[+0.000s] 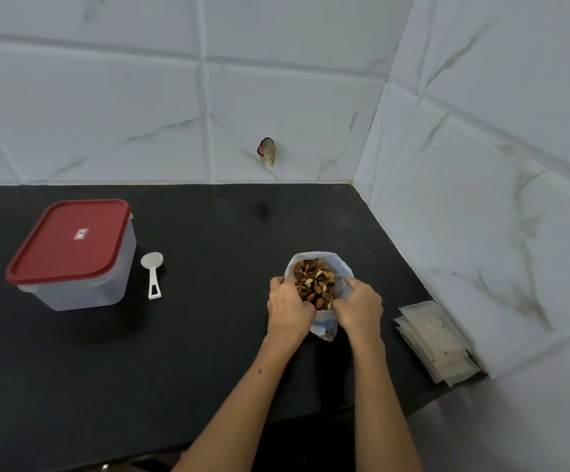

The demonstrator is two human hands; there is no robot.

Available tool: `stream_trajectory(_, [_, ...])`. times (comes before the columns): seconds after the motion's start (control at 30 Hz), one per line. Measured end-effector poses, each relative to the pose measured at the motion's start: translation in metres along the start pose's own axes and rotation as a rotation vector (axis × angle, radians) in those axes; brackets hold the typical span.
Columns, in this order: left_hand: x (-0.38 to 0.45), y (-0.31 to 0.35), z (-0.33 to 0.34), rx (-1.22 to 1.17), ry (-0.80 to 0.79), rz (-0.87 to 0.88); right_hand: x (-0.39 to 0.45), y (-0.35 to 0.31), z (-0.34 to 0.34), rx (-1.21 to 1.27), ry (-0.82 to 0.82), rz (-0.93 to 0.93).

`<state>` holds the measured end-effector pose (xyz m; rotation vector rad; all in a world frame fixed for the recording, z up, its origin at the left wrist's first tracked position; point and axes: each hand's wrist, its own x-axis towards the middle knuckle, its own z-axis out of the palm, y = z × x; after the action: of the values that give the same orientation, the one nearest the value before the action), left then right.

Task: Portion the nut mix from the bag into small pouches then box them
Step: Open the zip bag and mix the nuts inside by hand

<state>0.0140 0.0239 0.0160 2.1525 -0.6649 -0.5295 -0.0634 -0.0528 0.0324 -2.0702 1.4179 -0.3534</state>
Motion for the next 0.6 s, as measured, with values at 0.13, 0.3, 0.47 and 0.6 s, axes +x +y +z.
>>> stream_trajectory(0.13, [-0.002,0.0,0.0,-0.014,0.06,0.042,0.003,0.006,0.001,0.015,-0.007,0.025])
stream_trajectory(0.3, [0.005,-0.002,-0.008,0.037,0.054,-0.009,0.012,0.012,-0.001,0.069,-0.056,0.155])
stream_trajectory(0.47, [0.005,-0.003,-0.009,0.057,0.01,-0.004,0.015,0.01,-0.002,0.038,-0.035,0.161])
stream_trajectory(0.6, [0.008,-0.008,-0.01,-0.016,0.026,0.045,0.008,0.011,-0.009,0.053,0.025,0.092])
